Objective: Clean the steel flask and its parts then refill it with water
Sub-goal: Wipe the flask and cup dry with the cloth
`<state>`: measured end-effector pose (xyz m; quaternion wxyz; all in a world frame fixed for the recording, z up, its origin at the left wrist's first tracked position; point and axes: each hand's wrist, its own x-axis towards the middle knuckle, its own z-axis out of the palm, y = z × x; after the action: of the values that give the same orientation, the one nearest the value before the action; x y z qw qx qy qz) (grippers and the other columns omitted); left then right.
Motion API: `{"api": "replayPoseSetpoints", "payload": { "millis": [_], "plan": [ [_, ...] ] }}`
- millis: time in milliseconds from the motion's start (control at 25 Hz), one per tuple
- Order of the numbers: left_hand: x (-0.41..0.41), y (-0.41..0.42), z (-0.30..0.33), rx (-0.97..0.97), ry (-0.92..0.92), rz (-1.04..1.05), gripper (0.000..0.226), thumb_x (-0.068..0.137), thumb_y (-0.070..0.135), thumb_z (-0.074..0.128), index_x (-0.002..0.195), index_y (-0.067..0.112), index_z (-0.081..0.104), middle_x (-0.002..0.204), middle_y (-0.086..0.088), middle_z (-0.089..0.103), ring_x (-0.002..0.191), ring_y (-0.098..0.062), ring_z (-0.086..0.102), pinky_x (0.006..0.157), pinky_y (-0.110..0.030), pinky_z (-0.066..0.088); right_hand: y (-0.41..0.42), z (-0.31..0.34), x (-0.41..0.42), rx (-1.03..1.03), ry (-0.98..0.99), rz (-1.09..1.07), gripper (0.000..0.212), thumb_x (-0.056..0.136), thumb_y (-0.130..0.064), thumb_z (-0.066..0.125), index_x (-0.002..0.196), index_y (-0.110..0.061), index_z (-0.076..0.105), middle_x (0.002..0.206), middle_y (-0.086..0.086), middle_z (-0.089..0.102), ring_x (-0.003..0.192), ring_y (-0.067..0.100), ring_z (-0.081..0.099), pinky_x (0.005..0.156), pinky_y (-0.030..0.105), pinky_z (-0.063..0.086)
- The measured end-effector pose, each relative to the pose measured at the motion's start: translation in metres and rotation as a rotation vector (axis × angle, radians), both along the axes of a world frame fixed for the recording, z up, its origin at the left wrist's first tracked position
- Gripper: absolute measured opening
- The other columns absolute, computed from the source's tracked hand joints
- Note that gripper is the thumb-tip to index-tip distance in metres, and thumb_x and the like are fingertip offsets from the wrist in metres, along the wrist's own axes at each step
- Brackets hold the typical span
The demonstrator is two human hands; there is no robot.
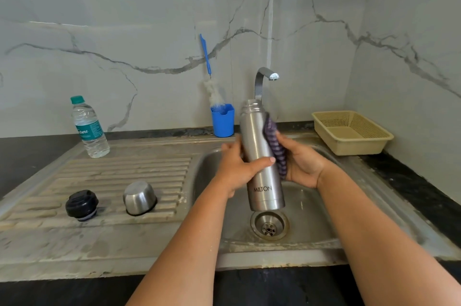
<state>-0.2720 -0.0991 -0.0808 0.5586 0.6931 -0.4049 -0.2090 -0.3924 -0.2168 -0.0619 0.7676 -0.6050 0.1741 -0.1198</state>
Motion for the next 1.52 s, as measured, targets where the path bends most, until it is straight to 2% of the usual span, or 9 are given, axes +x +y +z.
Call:
{"api": "replayPoseSetpoints", "payload": {
  "millis": [120, 320, 480, 560, 760, 880, 1200, 1400, 1520],
  "plan": [
    [0.014, 0.003, -0.006, -0.155, 0.087, 0.117, 0.105, 0.062, 0.039, 0.09, 0.147, 0.037, 0.029, 0.122, 0.002, 0.054, 0.104, -0.013, 0.062, 0.081, -0.037, 0.058, 0.002, -0.005, 0.001, -0.094, 0.14, 0.039, 0.05, 0.093, -0.049, 0.048, 0.129, -0.015, 0.057, 0.119, 0.014, 0.067, 0.112, 0.03, 0.063, 0.097, 0.047, 0.048],
    [0.01, 0.002, 0.0, -0.34, 0.421, -0.016, 0.065, 0.075, 0.024, 0.079, 0.127, 0.036, 0.042, 0.13, -0.007, 0.056, 0.111, -0.023, 0.062, 0.078, -0.038, 0.056, -0.001, 0.0, -0.003, -0.037, 0.076, 0.04, 0.057, 0.089, -0.053, 0.049, 0.13, -0.015, 0.056, 0.124, 0.014, 0.065, 0.116, 0.03, 0.061, 0.101, 0.047, 0.045],
    [-0.002, -0.004, -0.002, -0.094, -0.162, 0.123, 0.073, 0.073, 0.062, 0.07, 0.133, 0.039, 0.037, 0.129, 0.008, 0.038, 0.123, -0.012, 0.043, 0.1, -0.035, 0.044, 0.0, -0.003, 0.002, 0.021, -0.046, -0.077, 0.053, 0.094, -0.056, 0.042, 0.126, -0.017, 0.06, 0.119, 0.015, 0.067, 0.112, 0.03, 0.063, 0.099, 0.046, 0.048],
    [-0.003, -0.003, 0.003, -0.013, -0.304, 0.173, 0.073, 0.08, 0.062, 0.067, 0.142, 0.036, 0.036, 0.122, 0.005, 0.049, 0.11, -0.009, 0.052, 0.093, -0.032, 0.048, -0.001, -0.006, 0.004, 0.009, -0.056, -0.119, 0.053, 0.094, -0.058, 0.042, 0.125, -0.018, 0.06, 0.118, 0.014, 0.068, 0.111, 0.03, 0.064, 0.098, 0.046, 0.048],
    [-0.007, 0.0, 0.004, -0.047, 0.151, -0.002, 0.055, 0.091, 0.028, 0.054, 0.139, 0.033, 0.026, 0.117, -0.006, 0.061, 0.102, -0.019, 0.062, 0.087, -0.039, 0.052, 0.01, -0.008, 0.015, -0.507, 0.068, -0.254, 0.058, 0.091, -0.061, 0.045, 0.14, -0.03, 0.041, 0.13, 0.0, 0.06, 0.111, 0.018, 0.061, 0.099, 0.037, 0.046],
    [-0.008, 0.004, 0.012, -0.122, 0.395, -0.017, 0.062, 0.083, 0.069, 0.056, 0.132, 0.035, 0.04, 0.12, 0.003, 0.064, 0.106, -0.015, 0.064, 0.086, -0.038, 0.053, 0.02, -0.007, 0.022, -0.71, 0.017, -0.29, 0.05, 0.096, -0.059, 0.034, 0.142, -0.039, 0.036, 0.137, -0.006, 0.053, 0.122, 0.015, 0.052, 0.105, 0.037, 0.04],
    [-0.002, 0.009, 0.017, -0.096, 0.178, 0.092, 0.107, 0.036, 0.102, 0.049, 0.122, 0.042, 0.031, 0.113, 0.015, 0.057, 0.113, -0.016, 0.06, 0.099, -0.048, 0.05, 0.023, -0.006, 0.024, -0.744, -0.138, -0.234, 0.045, 0.095, -0.062, 0.033, 0.138, -0.051, 0.036, 0.138, -0.018, 0.052, 0.128, 0.002, 0.046, 0.111, 0.034, 0.032],
    [0.002, 0.015, 0.021, -0.121, 0.302, 0.102, 0.051, 0.068, 0.071, 0.071, 0.107, 0.045, 0.051, 0.11, 0.011, 0.069, 0.099, -0.013, 0.068, 0.076, -0.037, 0.059, 0.017, -0.003, 0.023, -0.736, -0.044, -0.147, 0.043, 0.096, -0.06, 0.035, 0.137, -0.049, 0.041, 0.137, -0.018, 0.053, 0.125, 0.003, 0.049, 0.113, 0.036, 0.032],
    [0.007, 0.013, 0.016, -0.105, 0.405, 0.078, 0.047, 0.078, 0.056, 0.075, 0.118, 0.038, 0.057, 0.111, 0.005, 0.071, 0.1, -0.018, 0.07, 0.08, -0.04, 0.058, 0.014, -0.002, 0.018, -0.671, 0.096, -0.072, 0.047, 0.093, -0.065, 0.036, 0.138, -0.05, 0.04, 0.139, -0.016, 0.051, 0.127, 0.007, 0.049, 0.113, 0.035, 0.032]
  ]
}}
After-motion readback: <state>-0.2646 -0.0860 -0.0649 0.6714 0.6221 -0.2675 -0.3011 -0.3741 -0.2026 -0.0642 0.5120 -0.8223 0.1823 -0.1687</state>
